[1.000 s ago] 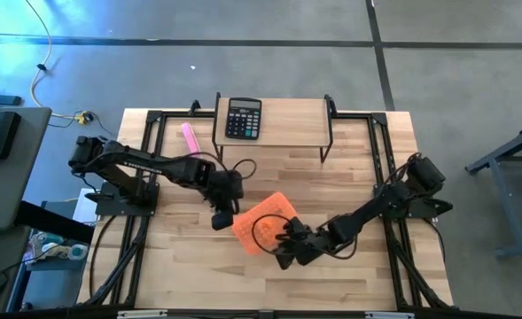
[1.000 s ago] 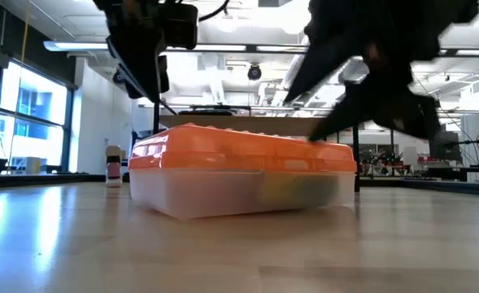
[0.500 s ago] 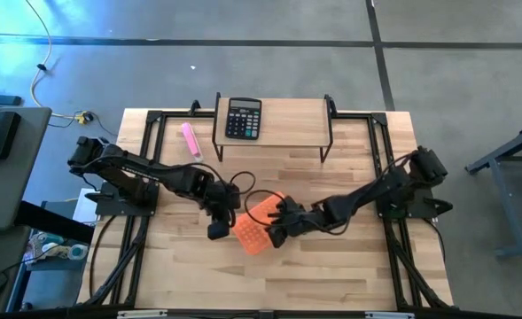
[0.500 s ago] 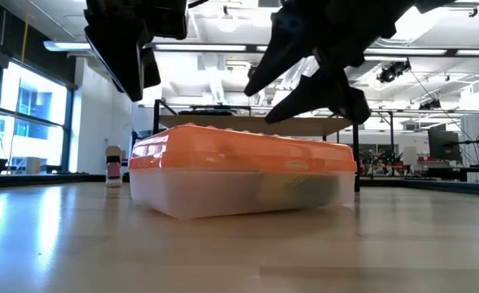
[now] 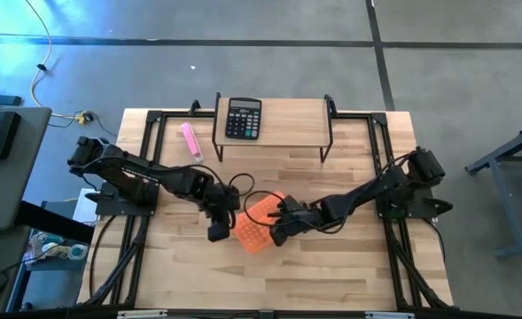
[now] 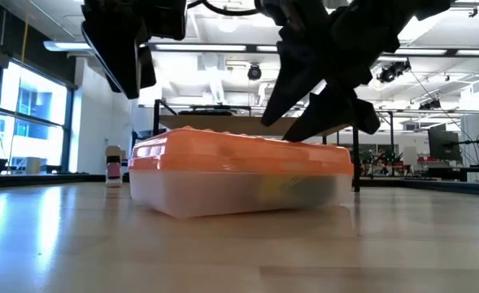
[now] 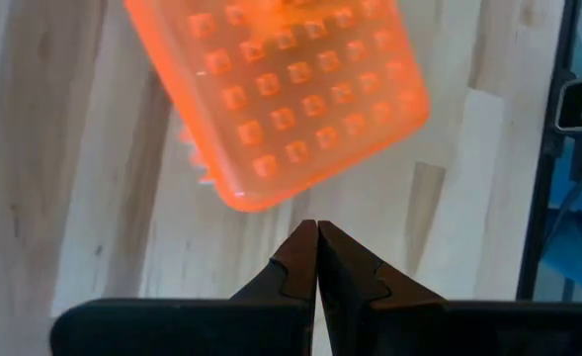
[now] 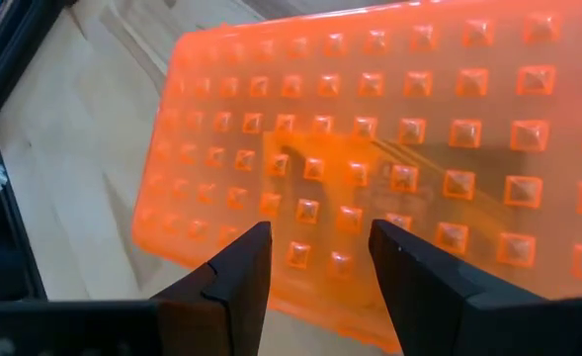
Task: Pack school essentials
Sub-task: Close the orange supply box
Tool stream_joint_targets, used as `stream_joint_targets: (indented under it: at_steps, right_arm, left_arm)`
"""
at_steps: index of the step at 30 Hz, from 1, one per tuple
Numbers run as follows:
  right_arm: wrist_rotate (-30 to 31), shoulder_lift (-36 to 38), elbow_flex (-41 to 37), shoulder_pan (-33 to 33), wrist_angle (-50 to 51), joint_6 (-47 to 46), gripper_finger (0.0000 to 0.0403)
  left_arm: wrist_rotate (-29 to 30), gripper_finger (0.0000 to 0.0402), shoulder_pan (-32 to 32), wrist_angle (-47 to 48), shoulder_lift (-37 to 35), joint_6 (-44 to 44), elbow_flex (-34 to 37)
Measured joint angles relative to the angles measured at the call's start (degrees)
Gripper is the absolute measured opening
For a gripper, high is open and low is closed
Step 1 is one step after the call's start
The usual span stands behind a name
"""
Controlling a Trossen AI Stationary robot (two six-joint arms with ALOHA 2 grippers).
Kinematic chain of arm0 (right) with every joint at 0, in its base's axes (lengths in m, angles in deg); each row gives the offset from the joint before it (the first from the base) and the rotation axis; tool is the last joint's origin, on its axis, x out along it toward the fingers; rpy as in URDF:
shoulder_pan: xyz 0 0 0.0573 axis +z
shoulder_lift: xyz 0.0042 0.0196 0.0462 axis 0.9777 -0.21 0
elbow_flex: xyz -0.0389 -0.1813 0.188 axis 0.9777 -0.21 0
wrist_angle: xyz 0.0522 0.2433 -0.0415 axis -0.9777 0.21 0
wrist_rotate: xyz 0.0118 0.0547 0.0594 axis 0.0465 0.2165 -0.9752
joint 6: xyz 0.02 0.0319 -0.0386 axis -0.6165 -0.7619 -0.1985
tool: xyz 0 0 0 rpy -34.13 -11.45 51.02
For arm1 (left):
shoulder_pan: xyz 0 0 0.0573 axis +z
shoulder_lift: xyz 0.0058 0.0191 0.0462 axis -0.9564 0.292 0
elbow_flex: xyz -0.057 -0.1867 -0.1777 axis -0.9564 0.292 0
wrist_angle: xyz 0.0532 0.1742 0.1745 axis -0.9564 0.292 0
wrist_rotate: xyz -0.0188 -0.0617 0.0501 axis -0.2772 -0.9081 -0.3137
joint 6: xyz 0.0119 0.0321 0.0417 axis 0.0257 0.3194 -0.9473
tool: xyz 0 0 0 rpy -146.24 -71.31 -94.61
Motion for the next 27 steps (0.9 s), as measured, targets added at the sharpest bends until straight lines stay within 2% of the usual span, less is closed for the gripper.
stream_joint_targets:
  at_steps: [8, 17, 21, 27]
  right_arm:
    - [1.6, -1.6, 0.1, -0.3, -0.3, -4.0, 0.0169]
    - [4.6, -1.7, -0.2, -0.2, 0.1, -10.3, 0.0169]
    - [6.3, -0.3, -0.4, 0.3, -0.9, -10.4, 0.0169]
    - [11.3, 4.2, -0.6, 0.3, 3.5, -10.6, 0.0169]
  left_arm:
    - [0.1, 0.0, -3.8, -0.4, 1.5, 2.2, 0.1]
    - [0.8, 0.0, -7.3, -0.6, 7.1, 3.2, 0.1]
    - [0.8, 0.0, -7.4, -0.7, 8.4, 3.6, 0.1]
    - [0.9, 0.0, -7.4, -1.6, 8.8, 4.3, 0.1]
